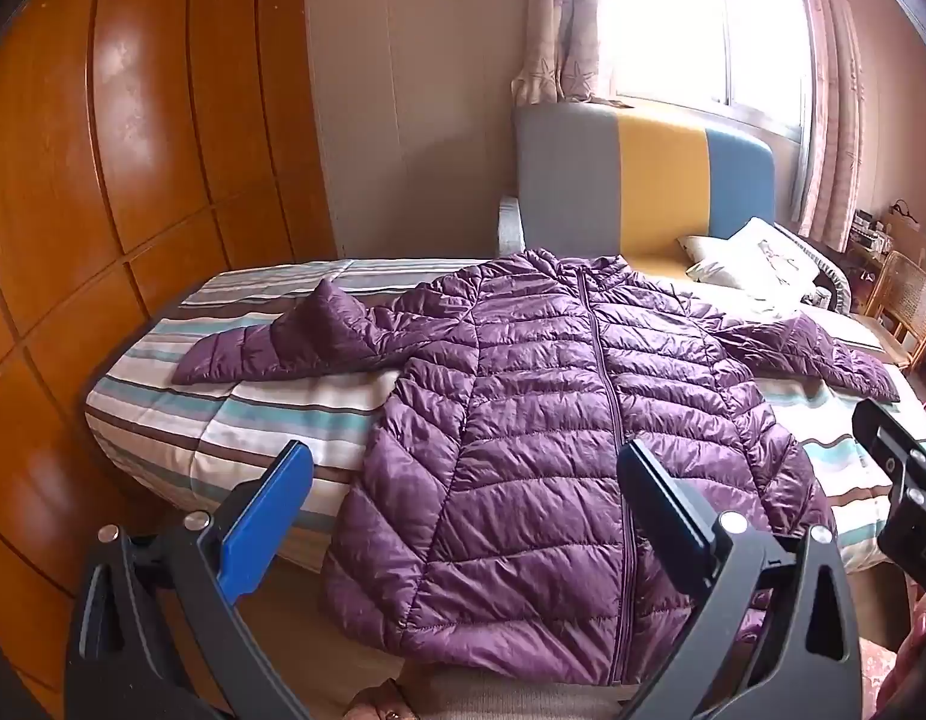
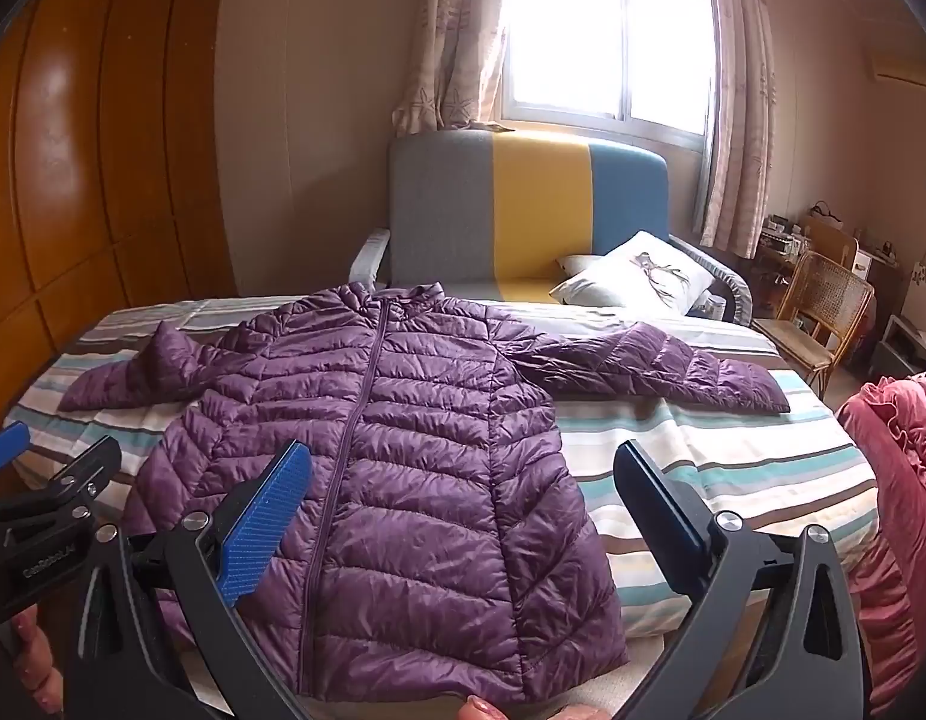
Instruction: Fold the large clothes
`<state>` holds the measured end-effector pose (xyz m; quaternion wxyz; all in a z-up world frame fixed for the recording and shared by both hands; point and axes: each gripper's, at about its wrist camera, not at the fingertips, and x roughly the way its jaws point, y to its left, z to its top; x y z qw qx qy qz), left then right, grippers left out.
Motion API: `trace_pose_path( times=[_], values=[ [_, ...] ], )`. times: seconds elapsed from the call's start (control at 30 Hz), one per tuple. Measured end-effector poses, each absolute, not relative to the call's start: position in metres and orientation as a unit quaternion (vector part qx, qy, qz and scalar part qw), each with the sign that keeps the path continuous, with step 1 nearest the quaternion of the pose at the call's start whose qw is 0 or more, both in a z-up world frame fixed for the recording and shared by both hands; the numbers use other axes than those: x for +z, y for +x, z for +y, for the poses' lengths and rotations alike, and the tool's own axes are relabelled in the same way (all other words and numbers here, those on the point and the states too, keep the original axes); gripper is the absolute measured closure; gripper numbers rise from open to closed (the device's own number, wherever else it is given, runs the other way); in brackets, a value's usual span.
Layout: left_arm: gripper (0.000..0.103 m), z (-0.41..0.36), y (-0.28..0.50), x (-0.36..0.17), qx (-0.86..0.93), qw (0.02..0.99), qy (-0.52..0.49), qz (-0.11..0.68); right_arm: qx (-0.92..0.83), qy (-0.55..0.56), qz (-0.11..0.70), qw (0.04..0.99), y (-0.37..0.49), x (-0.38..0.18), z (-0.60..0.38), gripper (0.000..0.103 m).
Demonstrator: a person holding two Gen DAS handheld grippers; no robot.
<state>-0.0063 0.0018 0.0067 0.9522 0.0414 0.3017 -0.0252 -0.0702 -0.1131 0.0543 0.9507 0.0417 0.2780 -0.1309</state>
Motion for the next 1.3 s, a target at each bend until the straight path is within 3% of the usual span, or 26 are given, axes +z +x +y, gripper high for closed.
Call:
trace_pose_path(
  times=[1.3],
  values=[
    [0.002, 0.0026, -0.0066, 0.0082, -0.036, 0.951, 0.033, 0.305, -0.135, 0.048, 0.283, 0.948, -0.0695, 0.0532, -0.1167, 0.003]
  ],
)
